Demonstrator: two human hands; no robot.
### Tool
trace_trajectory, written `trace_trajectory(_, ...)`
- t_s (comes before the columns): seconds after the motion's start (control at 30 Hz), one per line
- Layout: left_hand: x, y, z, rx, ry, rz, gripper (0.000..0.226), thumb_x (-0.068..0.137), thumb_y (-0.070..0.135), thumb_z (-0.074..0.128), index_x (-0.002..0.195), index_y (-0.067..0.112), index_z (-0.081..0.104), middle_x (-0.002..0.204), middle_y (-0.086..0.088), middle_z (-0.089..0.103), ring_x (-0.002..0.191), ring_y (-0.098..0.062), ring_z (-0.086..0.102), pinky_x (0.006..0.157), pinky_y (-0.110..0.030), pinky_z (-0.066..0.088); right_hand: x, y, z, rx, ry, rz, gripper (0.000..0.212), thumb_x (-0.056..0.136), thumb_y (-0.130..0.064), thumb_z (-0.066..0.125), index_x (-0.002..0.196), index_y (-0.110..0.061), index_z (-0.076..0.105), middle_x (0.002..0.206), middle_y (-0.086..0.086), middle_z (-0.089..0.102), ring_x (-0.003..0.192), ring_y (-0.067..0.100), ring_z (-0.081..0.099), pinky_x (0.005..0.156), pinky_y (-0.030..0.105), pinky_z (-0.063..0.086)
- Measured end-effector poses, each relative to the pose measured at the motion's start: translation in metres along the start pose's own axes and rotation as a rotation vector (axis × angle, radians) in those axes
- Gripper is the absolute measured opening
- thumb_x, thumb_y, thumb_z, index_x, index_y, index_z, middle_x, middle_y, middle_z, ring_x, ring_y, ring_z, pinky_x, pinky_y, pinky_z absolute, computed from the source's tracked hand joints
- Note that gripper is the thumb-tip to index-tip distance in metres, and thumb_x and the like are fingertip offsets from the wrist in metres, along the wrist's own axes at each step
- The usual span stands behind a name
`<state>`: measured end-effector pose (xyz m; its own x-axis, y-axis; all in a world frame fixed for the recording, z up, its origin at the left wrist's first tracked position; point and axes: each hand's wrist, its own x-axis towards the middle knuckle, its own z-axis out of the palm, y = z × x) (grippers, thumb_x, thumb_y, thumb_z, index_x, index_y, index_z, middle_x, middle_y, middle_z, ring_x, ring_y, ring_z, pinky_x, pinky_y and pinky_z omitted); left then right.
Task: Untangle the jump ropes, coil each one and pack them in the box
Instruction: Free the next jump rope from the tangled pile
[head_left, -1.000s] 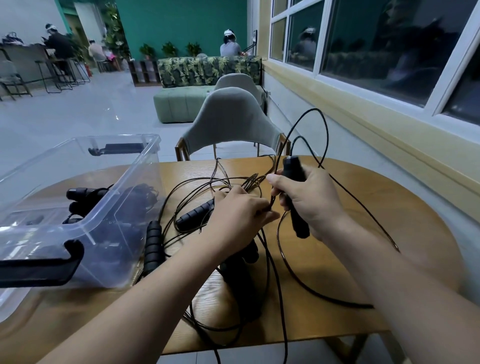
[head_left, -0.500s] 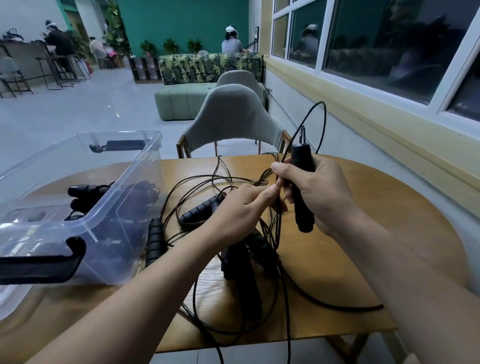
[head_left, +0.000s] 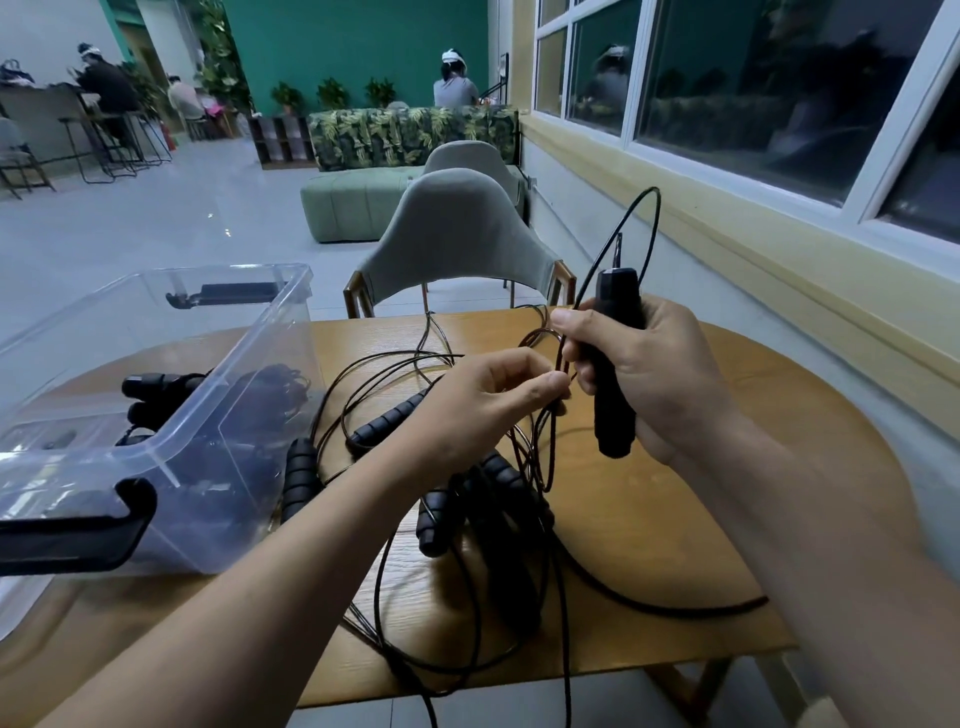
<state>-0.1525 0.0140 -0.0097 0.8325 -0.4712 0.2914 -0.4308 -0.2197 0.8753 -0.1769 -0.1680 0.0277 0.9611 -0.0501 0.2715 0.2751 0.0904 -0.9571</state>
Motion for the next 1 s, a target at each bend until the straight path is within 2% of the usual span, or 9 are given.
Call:
trace_trajectory(0.07,0.001,-0.004,0.0,0.019,-0.047,-0.002,0.022,0.102,0.03,0.07,0.097,0.008,0.069,0.087,0.006,0.073,0.084,-0.013,0.065,0.086,-0.034,0.052,-0.001,-0.005,-0.002,0.021,0.02,-0.01,0.013,0.096,-0.011,0.077,0.088,-0.005,0.068,0.069,0.008,0.065,0.061,0.022,0.052,0.055,0.03,0.045)
trace_trajectory(0.13,0.001,-0.009,0.001,0.106,-0.074,0.015,0.024,0.097,0.031,0.077,0.091,0.01,0.065,0.079,0.009,0.063,0.075,-0.008,0.055,0.074,-0.031,0.046,-0.001,-0.012,-0.006,0.059,0.041,-0.028,0.013,0.096,-0.012,0.077,0.088,-0.007,0.068,0.071,0.008,0.065,0.062,0.02,0.053,0.057,0.03,0.046)
trace_trajectory(0.27,0.005,-0.009,-0.001,0.242,-0.105,-0.014,0.026,0.094,0.038,0.078,0.084,0.02,0.063,0.075,0.013,0.061,0.071,-0.004,0.053,0.067,-0.025,0.041,0.0,-0.023,-0.015,0.141,0.081,-0.061,0.02,0.096,-0.011,0.077,0.078,-0.015,0.068,0.073,0.006,0.064,0.063,0.018,0.053,0.059,0.03,0.044)
trace_trajectory(0.4,0.001,-0.022,0.006,0.618,-0.234,-0.057,0.022,0.091,0.042,0.08,0.085,0.024,0.068,0.08,0.011,0.068,0.077,0.001,0.062,0.069,-0.026,0.046,0.012,-0.04,-0.031,0.338,0.184,-0.106,0.016,0.095,-0.007,0.074,0.084,-0.01,0.063,0.069,0.001,0.059,0.057,0.013,0.049,0.055,0.027,0.041)
trace_trajectory(0.53,0.002,-0.025,0.009,0.497,-0.1,-0.079,0.021,0.098,0.041,0.072,0.088,0.024,0.075,0.081,0.01,0.076,0.075,-0.003,0.07,0.071,-0.023,0.054,0.018,-0.035,-0.049,0.366,0.295,-0.072,0.017,0.093,-0.013,0.078,0.093,-0.013,0.061,0.07,0.0,0.059,0.056,0.012,0.05,0.054,0.026,0.042)
trace_trajectory(0.63,0.004,-0.024,0.01,0.46,-0.053,-0.105,0.028,0.106,0.039,0.06,0.094,0.022,0.078,0.079,0.006,0.078,0.072,-0.005,0.072,0.071,-0.025,0.057,0.017,-0.018,-0.045,0.308,0.254,0.008,0.024,0.091,-0.02,0.083,0.103,-0.008,0.066,0.071,0.0,0.06,0.057,0.014,0.05,0.054,0.027,0.043)
trace_trajectory(0.73,0.006,-0.023,0.014,0.454,-0.04,-0.114,0.031,0.109,0.036,0.055,0.093,0.02,0.076,0.071,0.004,0.076,0.065,-0.009,0.07,0.065,-0.02,0.051,0.008,-0.009,-0.036,0.196,0.163,0.052,0.025,0.091,-0.029,0.083,0.101,-0.009,0.071,0.072,0.001,0.06,0.059,0.016,0.049,0.056,0.028,0.045)
trace_trajectory(0.87,0.008,-0.019,0.013,0.407,0.082,-0.077,0.035,0.11,0.038,0.052,0.089,0.02,0.074,0.058,0.003,0.068,0.053,-0.005,0.061,0.061,-0.024,0.044,-0.003,0.005,-0.022,0.09,0.076,0.117,0.044,0.089,-0.035,0.085,0.112,0.0,0.071,0.075,0.005,0.061,0.061,0.017,0.052,0.057,0.029,0.046)
trace_trajectory(1.0,0.005,-0.018,0.008,0.394,0.163,-0.085,0.036,0.109,0.04,0.053,0.085,0.025,0.074,0.054,0.015,0.058,0.053,0.0,0.053,0.057,-0.024,0.036,-0.009,0.023,-0.008,0.058,0.095,0.185,0.033,0.089,-0.028,0.086,0.107,-0.005,0.072,0.077,0.008,0.065,0.06,0.017,0.055,0.057,0.03,0.047)
